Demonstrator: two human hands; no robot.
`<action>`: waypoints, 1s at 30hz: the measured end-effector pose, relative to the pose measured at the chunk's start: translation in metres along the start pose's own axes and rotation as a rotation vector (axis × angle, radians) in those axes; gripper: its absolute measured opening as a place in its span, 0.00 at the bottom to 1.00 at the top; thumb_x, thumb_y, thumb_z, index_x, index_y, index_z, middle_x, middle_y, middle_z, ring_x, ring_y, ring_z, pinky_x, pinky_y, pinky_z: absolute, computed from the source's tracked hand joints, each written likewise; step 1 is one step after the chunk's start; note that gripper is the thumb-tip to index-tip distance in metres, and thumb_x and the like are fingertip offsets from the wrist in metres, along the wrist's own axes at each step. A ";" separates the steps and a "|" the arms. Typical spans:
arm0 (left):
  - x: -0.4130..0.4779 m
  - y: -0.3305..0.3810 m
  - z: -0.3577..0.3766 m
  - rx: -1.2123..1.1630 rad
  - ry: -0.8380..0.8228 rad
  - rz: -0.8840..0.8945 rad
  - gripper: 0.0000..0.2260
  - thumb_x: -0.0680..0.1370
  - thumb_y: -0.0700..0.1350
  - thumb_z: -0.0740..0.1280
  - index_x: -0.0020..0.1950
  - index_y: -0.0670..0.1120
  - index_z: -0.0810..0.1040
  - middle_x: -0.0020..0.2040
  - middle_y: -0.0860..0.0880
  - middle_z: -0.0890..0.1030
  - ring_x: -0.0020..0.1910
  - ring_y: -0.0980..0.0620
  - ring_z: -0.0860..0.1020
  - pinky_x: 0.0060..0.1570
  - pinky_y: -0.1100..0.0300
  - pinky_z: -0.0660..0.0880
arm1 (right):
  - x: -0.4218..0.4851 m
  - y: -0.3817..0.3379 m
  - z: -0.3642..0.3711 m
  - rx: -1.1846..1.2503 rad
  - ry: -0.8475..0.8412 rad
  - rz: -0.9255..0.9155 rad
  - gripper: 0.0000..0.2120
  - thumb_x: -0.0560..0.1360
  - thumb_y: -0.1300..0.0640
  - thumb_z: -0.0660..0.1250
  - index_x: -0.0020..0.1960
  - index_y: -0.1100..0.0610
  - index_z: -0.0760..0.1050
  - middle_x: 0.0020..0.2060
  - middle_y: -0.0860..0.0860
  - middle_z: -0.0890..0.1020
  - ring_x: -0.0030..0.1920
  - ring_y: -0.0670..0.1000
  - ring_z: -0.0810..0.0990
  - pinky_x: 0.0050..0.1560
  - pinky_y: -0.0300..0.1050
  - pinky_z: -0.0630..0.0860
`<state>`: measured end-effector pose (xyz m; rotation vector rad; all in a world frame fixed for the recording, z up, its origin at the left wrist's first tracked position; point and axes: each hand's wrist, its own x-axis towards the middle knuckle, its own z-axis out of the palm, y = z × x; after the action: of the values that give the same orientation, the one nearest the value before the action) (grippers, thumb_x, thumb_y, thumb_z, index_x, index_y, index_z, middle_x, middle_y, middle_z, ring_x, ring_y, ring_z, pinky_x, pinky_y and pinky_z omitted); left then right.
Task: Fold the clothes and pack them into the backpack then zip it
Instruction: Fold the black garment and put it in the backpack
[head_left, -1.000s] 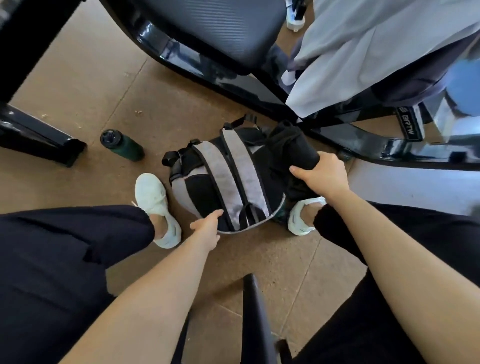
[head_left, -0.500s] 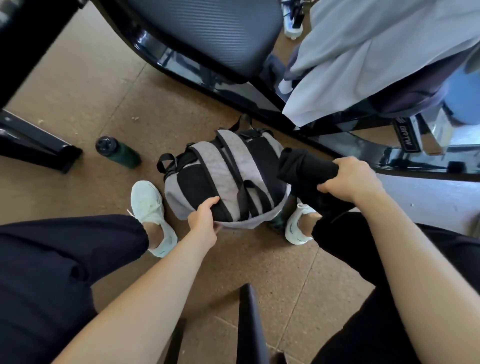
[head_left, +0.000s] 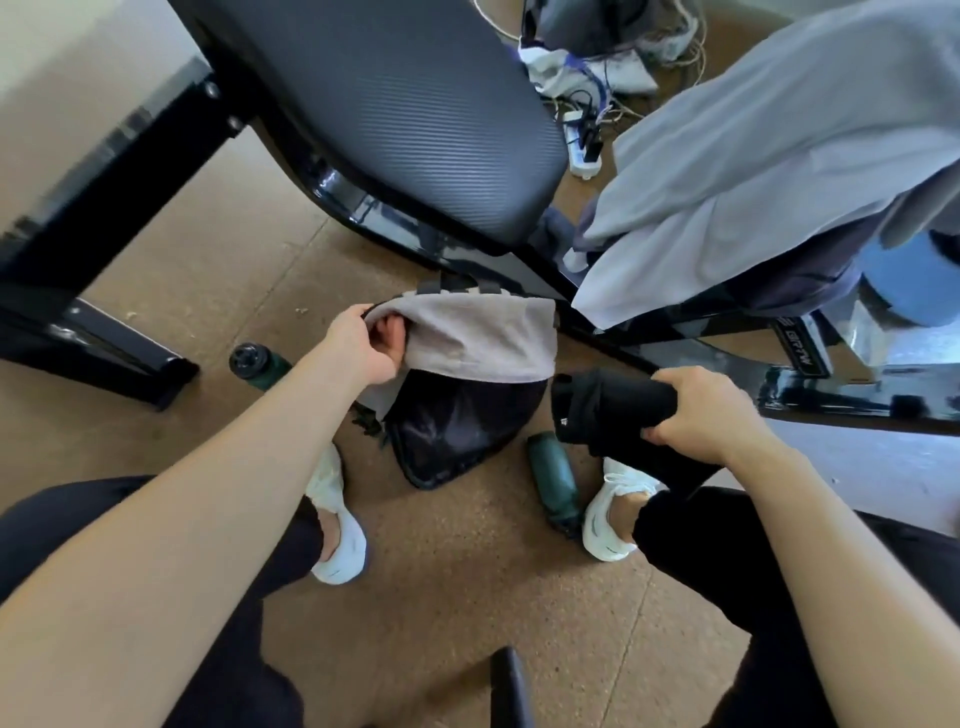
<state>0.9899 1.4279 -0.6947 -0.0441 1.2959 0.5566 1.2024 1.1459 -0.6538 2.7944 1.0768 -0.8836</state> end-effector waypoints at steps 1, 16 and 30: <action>-0.001 0.007 0.006 -0.028 -0.014 0.010 0.12 0.81 0.38 0.67 0.37 0.39 0.76 0.23 0.46 0.78 0.30 0.51 0.79 0.23 0.62 0.77 | 0.001 -0.006 0.001 -0.036 -0.016 -0.076 0.15 0.67 0.53 0.77 0.51 0.47 0.77 0.48 0.50 0.78 0.53 0.58 0.79 0.54 0.53 0.75; 0.063 0.067 0.023 0.142 -0.203 -0.008 0.13 0.82 0.48 0.66 0.43 0.41 0.77 0.35 0.46 0.83 0.28 0.52 0.82 0.25 0.63 0.78 | 0.154 -0.128 0.005 -0.529 0.405 -0.701 0.18 0.61 0.51 0.79 0.48 0.54 0.79 0.64 0.53 0.73 0.57 0.63 0.70 0.48 0.55 0.68; 0.134 -0.050 -0.110 0.925 0.235 0.115 0.42 0.70 0.58 0.77 0.77 0.47 0.63 0.74 0.45 0.70 0.74 0.39 0.68 0.70 0.44 0.68 | 0.193 -0.171 -0.007 -0.157 0.482 -0.740 0.08 0.65 0.63 0.74 0.38 0.61 0.75 0.40 0.57 0.79 0.45 0.62 0.75 0.42 0.51 0.72</action>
<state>0.9331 1.3964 -0.8631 0.7522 1.6884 0.0038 1.2160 1.3961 -0.7167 2.5221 2.2060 -0.0796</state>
